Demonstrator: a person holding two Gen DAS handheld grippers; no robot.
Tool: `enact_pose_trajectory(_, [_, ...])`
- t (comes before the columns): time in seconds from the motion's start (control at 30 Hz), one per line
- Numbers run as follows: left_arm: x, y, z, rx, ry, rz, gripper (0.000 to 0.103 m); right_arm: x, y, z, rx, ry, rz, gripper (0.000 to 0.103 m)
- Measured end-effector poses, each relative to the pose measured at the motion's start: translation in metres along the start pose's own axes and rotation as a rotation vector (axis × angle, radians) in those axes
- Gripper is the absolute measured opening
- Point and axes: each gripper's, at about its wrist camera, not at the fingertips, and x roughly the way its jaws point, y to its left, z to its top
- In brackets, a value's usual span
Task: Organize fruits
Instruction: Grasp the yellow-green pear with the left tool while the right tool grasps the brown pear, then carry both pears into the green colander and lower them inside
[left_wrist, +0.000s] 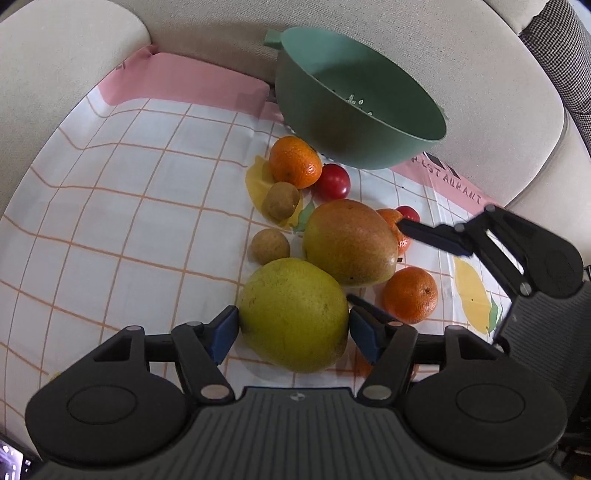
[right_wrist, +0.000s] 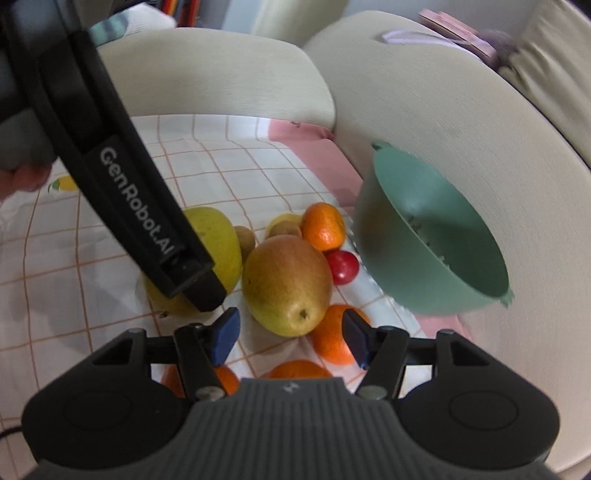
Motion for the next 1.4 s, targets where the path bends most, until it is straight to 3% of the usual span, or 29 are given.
enact_pose_trajectory(0.3, [-0.018,0.006,-0.002,0.022,-0.025,0.034,0.075,0.012,0.002,0.013,-0.102,0.011,0.015,0.059])
enact_pose_trajectory(0.83, [-0.038,0.008,0.000,0.010,-0.089,0.069,0.075,0.026,0.006,0.032,0.036,0.047,-0.002,0.058])
enact_pose_trajectory(1.1, [-0.056,-0.008,0.005,0.031,-0.149,0.125,0.075,0.001,0.001,0.034,0.081,0.019,-0.038,0.058])
enact_pose_trajectory(1.4, [-0.072,-0.044,0.028,0.096,-0.234,0.139,0.075,-0.036,-0.026,0.039,0.128,-0.016,-0.129,0.058])
